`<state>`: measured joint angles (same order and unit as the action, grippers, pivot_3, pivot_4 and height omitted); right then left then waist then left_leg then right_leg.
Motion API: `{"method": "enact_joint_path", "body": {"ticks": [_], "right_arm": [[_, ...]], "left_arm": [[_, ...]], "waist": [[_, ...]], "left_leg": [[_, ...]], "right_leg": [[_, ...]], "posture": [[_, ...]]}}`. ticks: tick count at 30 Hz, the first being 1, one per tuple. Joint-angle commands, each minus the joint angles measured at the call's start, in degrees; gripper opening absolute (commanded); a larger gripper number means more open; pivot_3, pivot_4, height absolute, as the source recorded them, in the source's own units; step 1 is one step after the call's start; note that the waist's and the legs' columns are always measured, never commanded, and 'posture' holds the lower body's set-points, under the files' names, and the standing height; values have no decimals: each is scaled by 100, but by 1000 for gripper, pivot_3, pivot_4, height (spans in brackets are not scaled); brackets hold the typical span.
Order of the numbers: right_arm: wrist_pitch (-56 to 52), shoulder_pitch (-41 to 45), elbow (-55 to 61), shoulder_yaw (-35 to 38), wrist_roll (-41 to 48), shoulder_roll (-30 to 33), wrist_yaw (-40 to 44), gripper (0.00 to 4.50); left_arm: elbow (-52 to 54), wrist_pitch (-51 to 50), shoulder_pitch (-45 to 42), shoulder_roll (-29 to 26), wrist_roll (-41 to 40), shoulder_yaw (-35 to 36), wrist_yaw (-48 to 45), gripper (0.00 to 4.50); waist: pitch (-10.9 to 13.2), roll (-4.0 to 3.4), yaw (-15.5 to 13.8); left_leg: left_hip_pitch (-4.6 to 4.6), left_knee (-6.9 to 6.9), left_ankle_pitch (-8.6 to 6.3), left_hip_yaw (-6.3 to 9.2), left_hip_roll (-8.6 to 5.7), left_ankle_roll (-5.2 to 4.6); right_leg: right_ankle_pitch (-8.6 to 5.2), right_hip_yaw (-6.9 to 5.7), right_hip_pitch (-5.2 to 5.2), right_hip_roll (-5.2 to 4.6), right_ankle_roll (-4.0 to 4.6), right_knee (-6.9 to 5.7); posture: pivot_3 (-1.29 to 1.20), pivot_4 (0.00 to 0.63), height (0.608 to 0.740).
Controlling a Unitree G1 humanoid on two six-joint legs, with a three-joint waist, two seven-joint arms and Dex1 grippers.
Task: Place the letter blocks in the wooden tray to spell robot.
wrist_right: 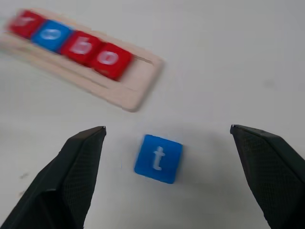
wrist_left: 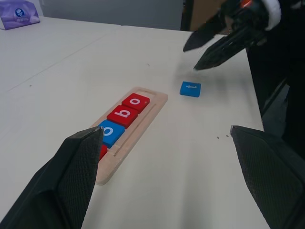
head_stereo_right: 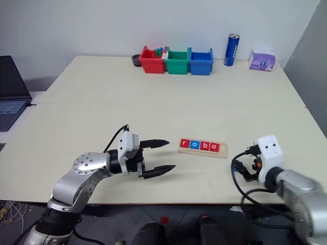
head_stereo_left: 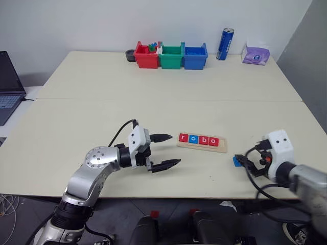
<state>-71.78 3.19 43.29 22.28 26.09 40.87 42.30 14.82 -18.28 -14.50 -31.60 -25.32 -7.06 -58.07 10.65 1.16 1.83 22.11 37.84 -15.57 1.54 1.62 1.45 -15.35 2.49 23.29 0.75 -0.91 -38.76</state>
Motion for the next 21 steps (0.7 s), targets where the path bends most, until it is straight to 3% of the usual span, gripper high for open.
{"method": "enact_joint_path", "body": {"ticks": [1,5,8,13,21], "right_arm": [[2679,-305,-1366,-452,-386,790,1677,4473],[4807,48,-3170,-1244,-1059,1181,2324,4473],[5733,378,-4087,-1594,-1334,1249,2590,4473],[6277,891,-4931,-1967,-1414,1135,2852,4473],[6324,931,-4956,-2242,-1303,1075,3062,4473]], "left_arm": [[30,118,-115,53,-11,-45,-84,4500],[77,91,-121,33,-26,-42,-124,4500],[164,50,-75,-3,-54,-14,-137,4500],[319,-18,21,-81,-83,23,-151,4500],[448,-83,87,-191,-128,46,-187,4500]], "waist": [[2,4,-1],[7,12,8],[10,8,19],[10,8,7],[10,7,-10]], "left_leg": [[0,0,0,-1,0,0],[-3,7,0,-13,-1,0],[-7,4,0,-17,0,0],[-7,4,0,-11,3,0],[-7,8,1,-10,1,1]], "right_leg": [[0,0,0,0,0,1],[3,9,-4,0,-5,2],[3,15,-1,0,-5,-2],[2,14,-1,2,-3,-9],[3,14,-1,-3,-3,-12]], "posture": [[0,150,740],[0,150,740],[0,150,740],[0,150,740],[0,150,740]]}}
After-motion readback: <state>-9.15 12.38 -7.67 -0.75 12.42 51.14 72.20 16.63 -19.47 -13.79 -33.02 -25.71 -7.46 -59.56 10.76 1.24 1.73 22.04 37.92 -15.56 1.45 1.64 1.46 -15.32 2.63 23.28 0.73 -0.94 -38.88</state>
